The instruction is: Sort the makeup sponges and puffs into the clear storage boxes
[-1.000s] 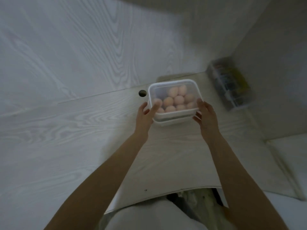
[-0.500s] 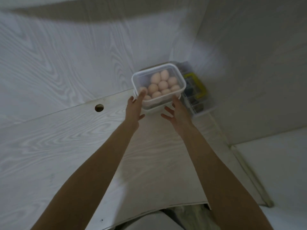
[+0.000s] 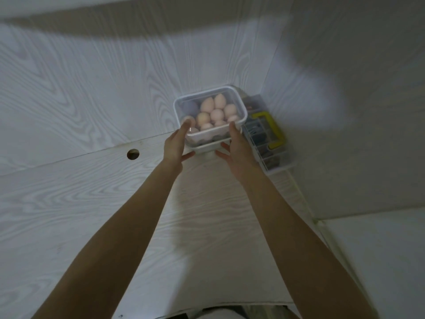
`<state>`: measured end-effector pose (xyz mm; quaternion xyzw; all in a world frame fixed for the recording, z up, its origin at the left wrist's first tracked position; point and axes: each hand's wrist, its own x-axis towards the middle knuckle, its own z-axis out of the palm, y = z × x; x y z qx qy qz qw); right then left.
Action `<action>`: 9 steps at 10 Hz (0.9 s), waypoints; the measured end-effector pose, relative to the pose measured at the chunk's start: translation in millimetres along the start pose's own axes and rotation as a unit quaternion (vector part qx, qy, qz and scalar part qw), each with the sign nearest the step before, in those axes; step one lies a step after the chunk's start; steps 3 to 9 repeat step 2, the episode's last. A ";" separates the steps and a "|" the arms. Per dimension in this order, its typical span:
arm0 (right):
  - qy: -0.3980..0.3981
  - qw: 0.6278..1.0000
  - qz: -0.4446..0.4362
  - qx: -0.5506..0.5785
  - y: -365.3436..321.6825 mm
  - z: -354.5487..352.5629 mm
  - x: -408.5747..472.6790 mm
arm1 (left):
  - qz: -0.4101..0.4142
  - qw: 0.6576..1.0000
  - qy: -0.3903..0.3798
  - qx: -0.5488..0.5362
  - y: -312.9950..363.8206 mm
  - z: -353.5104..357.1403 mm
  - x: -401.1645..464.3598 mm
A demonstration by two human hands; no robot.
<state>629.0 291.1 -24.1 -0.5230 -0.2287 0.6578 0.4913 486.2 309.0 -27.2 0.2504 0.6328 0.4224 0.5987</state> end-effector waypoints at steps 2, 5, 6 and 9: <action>0.057 0.995 -0.014 -0.077 3.3 -7.0 -3.4 | 0.023 0.997 0.051 0.049 9.7 0.3 -17.7; 0.057 0.995 -0.014 -0.077 3.3 -7.0 -3.4 | 0.023 0.997 0.051 0.049 9.7 0.3 -17.7; 0.057 0.995 -0.014 -0.077 3.3 -7.0 -3.4 | 0.023 0.997 0.051 0.049 9.7 0.3 -17.7; 0.057 0.995 -0.014 -0.077 3.3 -7.0 -3.4 | 0.023 0.997 0.051 0.049 9.7 0.3 -17.7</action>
